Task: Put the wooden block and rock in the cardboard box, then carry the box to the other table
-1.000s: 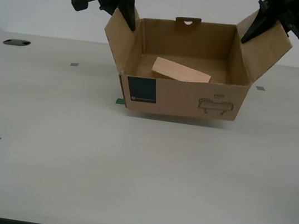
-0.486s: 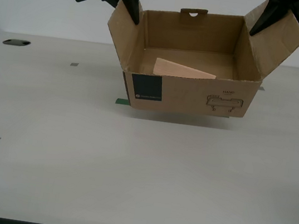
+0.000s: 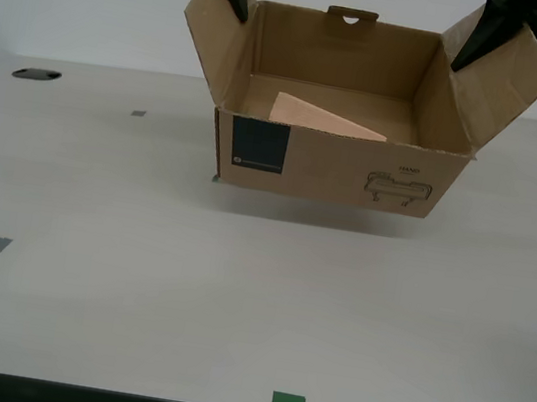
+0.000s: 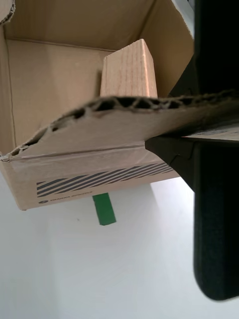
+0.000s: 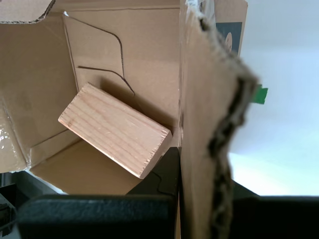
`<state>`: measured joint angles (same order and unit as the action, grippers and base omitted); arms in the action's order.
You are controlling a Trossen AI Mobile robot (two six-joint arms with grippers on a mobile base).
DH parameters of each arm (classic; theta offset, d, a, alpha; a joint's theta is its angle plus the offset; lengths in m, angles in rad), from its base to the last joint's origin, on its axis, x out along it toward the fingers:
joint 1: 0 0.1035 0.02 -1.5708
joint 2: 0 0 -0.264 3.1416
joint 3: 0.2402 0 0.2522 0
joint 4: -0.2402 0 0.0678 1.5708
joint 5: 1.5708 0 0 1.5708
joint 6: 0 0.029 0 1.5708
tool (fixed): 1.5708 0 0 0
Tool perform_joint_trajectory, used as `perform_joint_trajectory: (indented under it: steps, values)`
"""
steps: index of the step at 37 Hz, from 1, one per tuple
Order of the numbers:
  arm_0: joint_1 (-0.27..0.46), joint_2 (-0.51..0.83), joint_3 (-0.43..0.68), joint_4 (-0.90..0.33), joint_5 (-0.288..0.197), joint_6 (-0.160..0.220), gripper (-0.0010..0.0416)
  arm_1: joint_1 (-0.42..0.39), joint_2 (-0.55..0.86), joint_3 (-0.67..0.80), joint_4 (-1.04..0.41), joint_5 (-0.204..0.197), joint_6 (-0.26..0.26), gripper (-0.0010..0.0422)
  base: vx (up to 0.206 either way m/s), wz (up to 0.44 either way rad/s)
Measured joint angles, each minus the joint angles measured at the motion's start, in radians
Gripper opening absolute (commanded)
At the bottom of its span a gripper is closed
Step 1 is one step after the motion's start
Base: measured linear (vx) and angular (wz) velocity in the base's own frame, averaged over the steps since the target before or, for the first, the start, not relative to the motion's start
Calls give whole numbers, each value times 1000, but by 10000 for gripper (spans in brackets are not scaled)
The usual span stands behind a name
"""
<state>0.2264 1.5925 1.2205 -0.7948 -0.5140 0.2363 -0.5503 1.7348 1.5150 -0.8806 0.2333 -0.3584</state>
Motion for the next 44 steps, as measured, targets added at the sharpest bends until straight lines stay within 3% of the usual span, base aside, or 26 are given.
perform_joint_trajectory:
  steps: [14,20,34,44]
  values:
    - [2,-8,0,-5,0,-2,-1,0,0,-34,46,13,34,-2,-98,15]
    - [2,-14,0,-6,2,-8,-1,0,-19,-60,87,52,27,-2,-113,5]
    - [3,-15,0,-5,2,-3,-1,1,-138,-204,192,60,1,-2,-113,30]
    - [7,-15,0,12,3,2,-1,3,-144,-218,256,70,6,-2,-143,80]
